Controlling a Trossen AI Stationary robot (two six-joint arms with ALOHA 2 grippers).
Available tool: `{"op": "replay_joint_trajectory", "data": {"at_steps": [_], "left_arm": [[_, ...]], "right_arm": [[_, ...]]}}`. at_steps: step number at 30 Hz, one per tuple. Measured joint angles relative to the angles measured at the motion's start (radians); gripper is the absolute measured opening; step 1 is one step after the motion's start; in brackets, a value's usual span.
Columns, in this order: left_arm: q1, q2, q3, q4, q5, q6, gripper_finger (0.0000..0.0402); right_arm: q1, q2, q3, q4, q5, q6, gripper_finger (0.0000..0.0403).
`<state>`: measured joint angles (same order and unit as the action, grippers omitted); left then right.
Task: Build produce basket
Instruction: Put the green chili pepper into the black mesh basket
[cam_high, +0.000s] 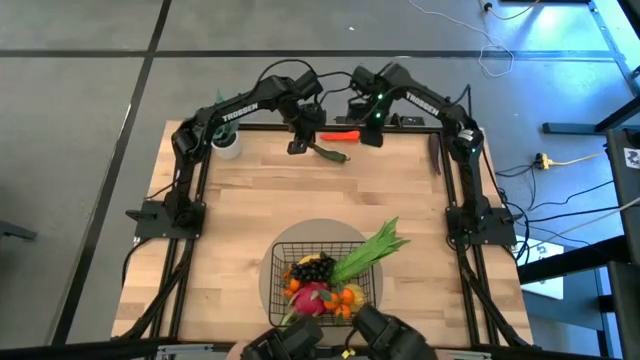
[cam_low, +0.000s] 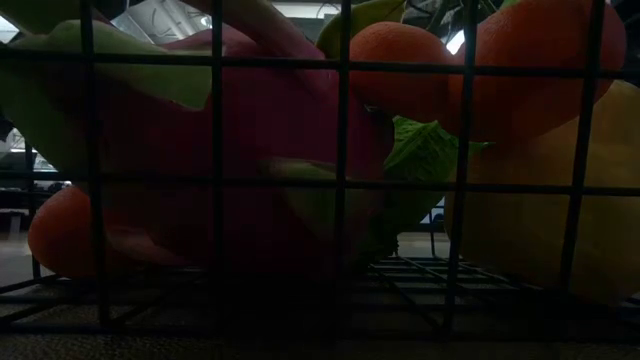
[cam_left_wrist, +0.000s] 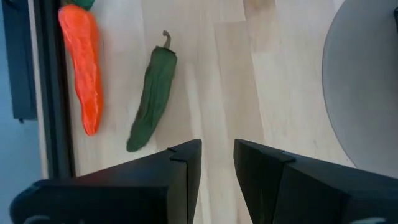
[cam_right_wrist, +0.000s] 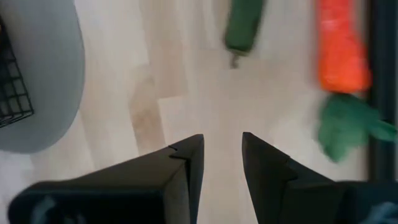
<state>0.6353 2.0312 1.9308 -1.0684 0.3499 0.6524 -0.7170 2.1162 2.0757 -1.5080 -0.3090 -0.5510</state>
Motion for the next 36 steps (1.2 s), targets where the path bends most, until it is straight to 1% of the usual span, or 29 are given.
{"op": "replay_joint_trajectory", "data": {"at_steps": [2,5,8,12,14,16,18,21,26,29,33,36], "left_arm": [[0.0,0.0,0.0,-0.009,0.0,-0.026,0.0084],[0.0,0.0,0.0,-0.036,0.0,-0.063,0.0084],[0.0,0.0,0.0,-0.061,0.0,-0.093,0.0084],[0.001,-0.006,0.0,-0.1,-0.002,-0.104,0.0084],[0.002,-0.022,0.0,-0.121,-0.007,-0.105,0.0084],[0.005,-0.046,0.0,-0.143,-0.034,-0.121,0.0084],[0.006,-0.071,0.0,-0.162,-0.084,-0.127,0.0084],[0.014,-0.123,0.0,-0.187,-0.127,-0.129,0.0084],[0.025,-0.214,0.001,-0.187,-0.14,-0.13,0.0084],[0.029,-0.256,0.001,-0.178,-0.155,-0.161,0.0084],[0.034,-0.293,0.001,-0.17,-0.169,-0.207,0.0084],[0.039,-0.301,0.001,-0.169,-0.176,-0.234,0.0084]], "right_arm": [[0.017,0.0,-0.039,0.017,0.0,0.009,0.0098],[0.047,0.0,-0.097,0.064,0.001,0.068,0.0098],[0.087,0.0,-0.144,0.14,0.025,0.119,0.0098],[0.144,0.0,-0.201,0.292,0.173,0.211,0.0098],[0.159,-0.001,-0.223,0.332,0.209,0.229,0.0098],[0.168,-0.001,-0.248,0.359,0.213,0.244,0.0098],[0.175,-0.001,-0.272,0.376,0.215,0.28,0.0098],[0.182,-0.001,-0.307,0.408,0.252,0.326,0.0098],[0.185,-0.001,-0.36,0.444,0.268,0.337,0.0098],[0.186,-0.001,-0.386,0.502,0.277,0.337,0.0098],[0.189,-0.001,-0.414,0.56,0.278,0.335,0.0098],[0.192,-0.001,-0.414,0.566,0.289,0.331,0.0098]]}}
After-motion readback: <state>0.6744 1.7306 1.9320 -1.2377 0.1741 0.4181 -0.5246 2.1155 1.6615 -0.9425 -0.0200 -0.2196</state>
